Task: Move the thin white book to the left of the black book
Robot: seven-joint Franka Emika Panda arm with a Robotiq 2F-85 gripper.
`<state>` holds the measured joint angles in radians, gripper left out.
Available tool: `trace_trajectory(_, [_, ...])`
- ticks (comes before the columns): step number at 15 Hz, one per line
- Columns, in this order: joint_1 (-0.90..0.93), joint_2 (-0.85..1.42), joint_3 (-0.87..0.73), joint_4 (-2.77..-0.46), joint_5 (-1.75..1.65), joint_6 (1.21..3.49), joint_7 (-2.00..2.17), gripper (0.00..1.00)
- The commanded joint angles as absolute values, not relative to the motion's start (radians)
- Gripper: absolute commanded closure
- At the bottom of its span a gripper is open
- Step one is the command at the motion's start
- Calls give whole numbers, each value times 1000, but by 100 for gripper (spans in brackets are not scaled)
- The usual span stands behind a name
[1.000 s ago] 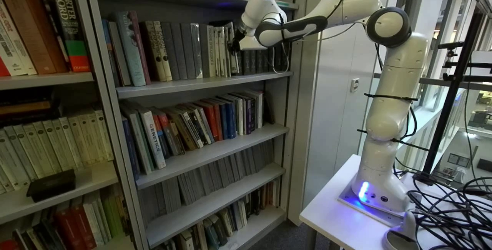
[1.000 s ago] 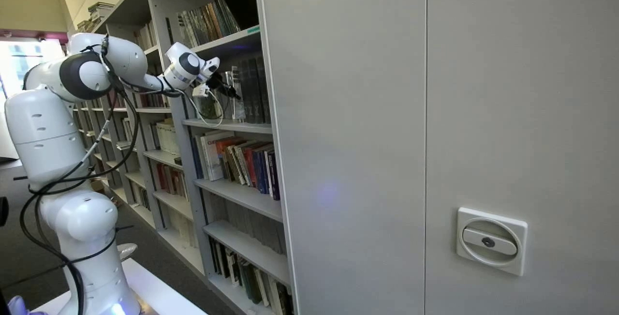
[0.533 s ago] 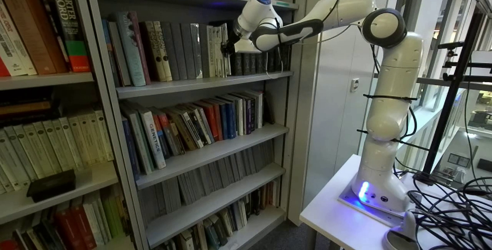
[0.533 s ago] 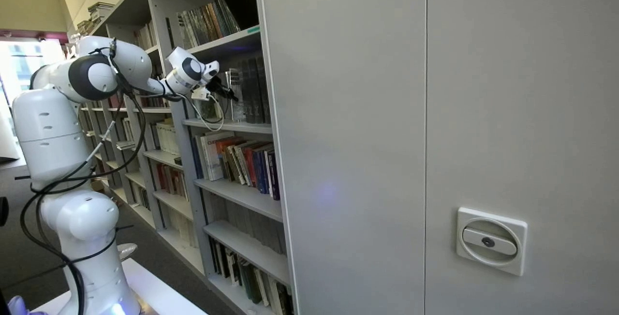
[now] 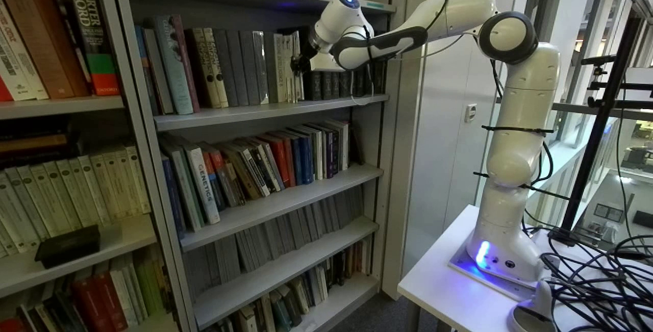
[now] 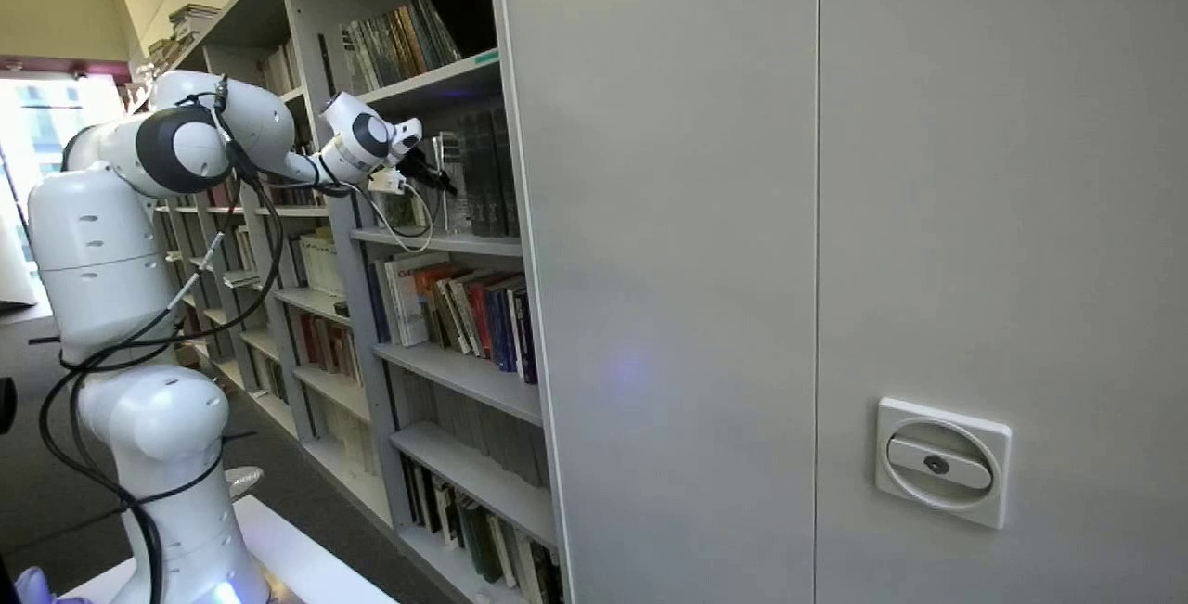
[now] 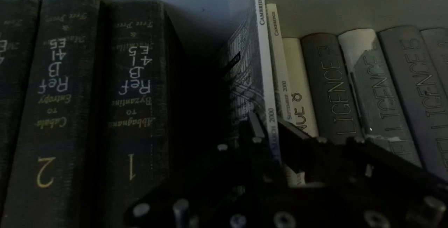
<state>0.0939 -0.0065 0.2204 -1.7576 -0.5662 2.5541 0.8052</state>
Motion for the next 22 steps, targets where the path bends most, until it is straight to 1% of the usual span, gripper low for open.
trace_trajectory(1, [114,36,195,-1702,-596,2591,768,97])
trace_trajectory(10, [137,135,169,-1585,-591,2569,742,97])
trace_trajectory(16, [159,129,146,-1598,-582,2569,737,97])
trace_trajectory(18, [160,123,142,-1605,-577,2572,730,62])
trace_trajectory(19, [163,123,141,-1605,-574,2573,727,56])
trace_trajectory(20, [163,123,139,-1606,-571,2577,722,48])
trace_trajectory(22, [163,125,134,-1603,-567,2575,710,34])
